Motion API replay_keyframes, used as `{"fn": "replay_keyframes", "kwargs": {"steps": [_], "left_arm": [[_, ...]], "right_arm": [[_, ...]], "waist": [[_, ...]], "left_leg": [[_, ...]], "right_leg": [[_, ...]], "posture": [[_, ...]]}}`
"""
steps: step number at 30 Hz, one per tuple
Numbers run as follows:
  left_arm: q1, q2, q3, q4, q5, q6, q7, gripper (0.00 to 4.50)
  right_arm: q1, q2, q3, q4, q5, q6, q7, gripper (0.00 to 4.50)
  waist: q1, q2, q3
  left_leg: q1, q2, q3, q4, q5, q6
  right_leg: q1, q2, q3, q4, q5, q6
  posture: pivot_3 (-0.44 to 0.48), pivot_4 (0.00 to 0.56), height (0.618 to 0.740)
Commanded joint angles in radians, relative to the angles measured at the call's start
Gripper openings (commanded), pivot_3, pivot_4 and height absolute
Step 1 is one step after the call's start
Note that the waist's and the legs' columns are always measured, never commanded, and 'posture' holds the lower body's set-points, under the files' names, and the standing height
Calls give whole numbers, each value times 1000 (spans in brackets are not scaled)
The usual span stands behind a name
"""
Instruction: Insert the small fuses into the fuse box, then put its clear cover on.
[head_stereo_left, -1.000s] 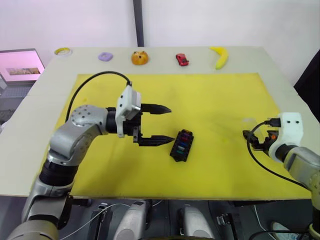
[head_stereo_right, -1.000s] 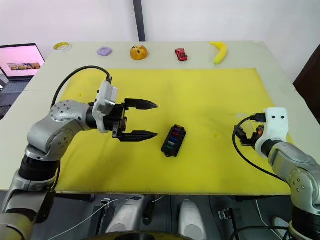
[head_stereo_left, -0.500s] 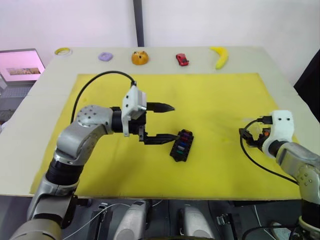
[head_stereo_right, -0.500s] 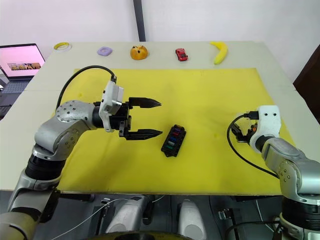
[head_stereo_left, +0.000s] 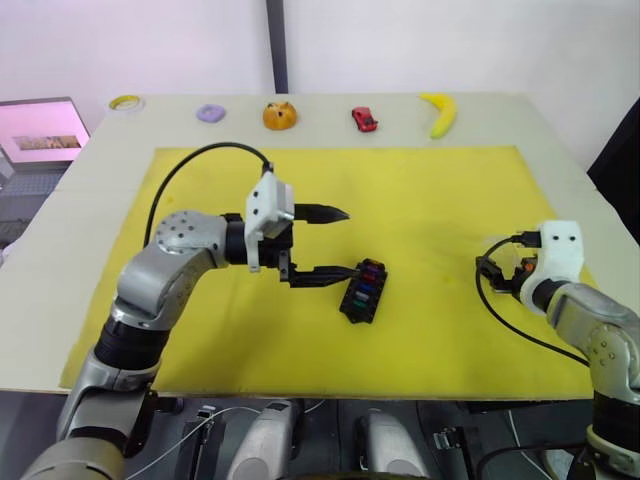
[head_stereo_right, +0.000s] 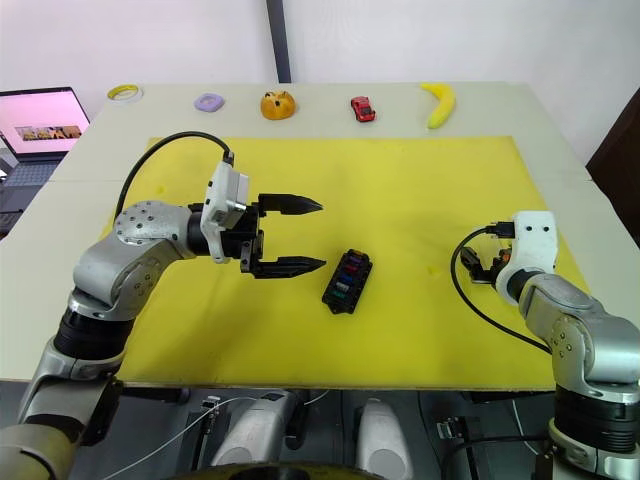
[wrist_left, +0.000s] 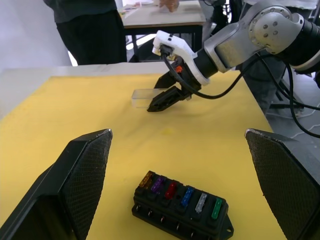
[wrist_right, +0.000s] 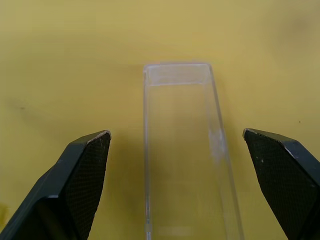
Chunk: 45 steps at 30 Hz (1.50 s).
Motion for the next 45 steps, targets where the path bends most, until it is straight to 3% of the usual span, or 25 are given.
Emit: {"fn": "replay_keyframes", "kwargs": {"steps": [1, 14, 17, 21, 30, 35, 42, 45], "left_arm": [[-11, 4, 3, -21, 7, -26, -4, 4500], [-5, 3, -2, -26, 16, -31, -6, 4500], [-8, 1, -3, -22, 17, -32, -6, 4500], [-10, -1, -5, -17, 20, -36, -7, 4500], [15, -3, -19, -29, 28, -41, -1, 4500], [98, 13, -26, -98, 63, -30, 63, 4500], [342, -11, -40, -370, 127, 162, 381, 4500], [458, -53, -111, -483, 200, 213, 528, 4500]], "right_arm": [[-11, 8, -25, -20, -14, -1, 4, 4467], [-9, 20, -22, -26, -42, -2, 11, 4467], [-6, 22, -21, -30, -48, 1, 15, 3672], [-4, 22, -24, -37, -56, 2, 12, 1704], [11, 25, -30, -76, -58, 7, 24, 1709], [31, 0, -33, -137, -50, -2, 71, 1709], [87, -15, -95, -300, 53, 47, 177, 1709], [122, -36, -101, -358, 99, 51, 234, 1709]], "waist": [[0, 0, 0], [0, 0, 0], [0, 0, 0], [0, 0, 0], [-1, 0, 0], [-2, 0, 0], [-1, 0, 0], [6, 0, 0]], "left_leg": [[0, 0, 0, 0, 0, 0], [0, 0, 0, 0, 0, 0], [0, 0, 0, 0, 0, 0], [0, 0, 0, 0, 0, 0], [0, 0, 0, 0, 0, 0], [0, 0, 0, 0, 0, 0], [0, 0, 0, -1, 0, 0], [0, 0, 0, 0, 0, 0]], "right_leg": [[0, 0, 0, 0, 0, 0], [0, 0, 0, 0, 0, 0], [0, 0, 0, 0, 0, 0], [0, 0, 0, 1, 0, 0], [0, 0, 0, 1, 0, 0], [-1, 0, 0, 1, 0, 0], [-1, 0, 1, 1, 0, 0], [0, 0, 1, 1, 0, 0]], "posture": [[0, 150, 735], [0, 150, 735], [0, 150, 735], [0, 150, 735], [0, 150, 735], [0, 150, 735], [0, 150, 735], [0, 150, 735]]}}
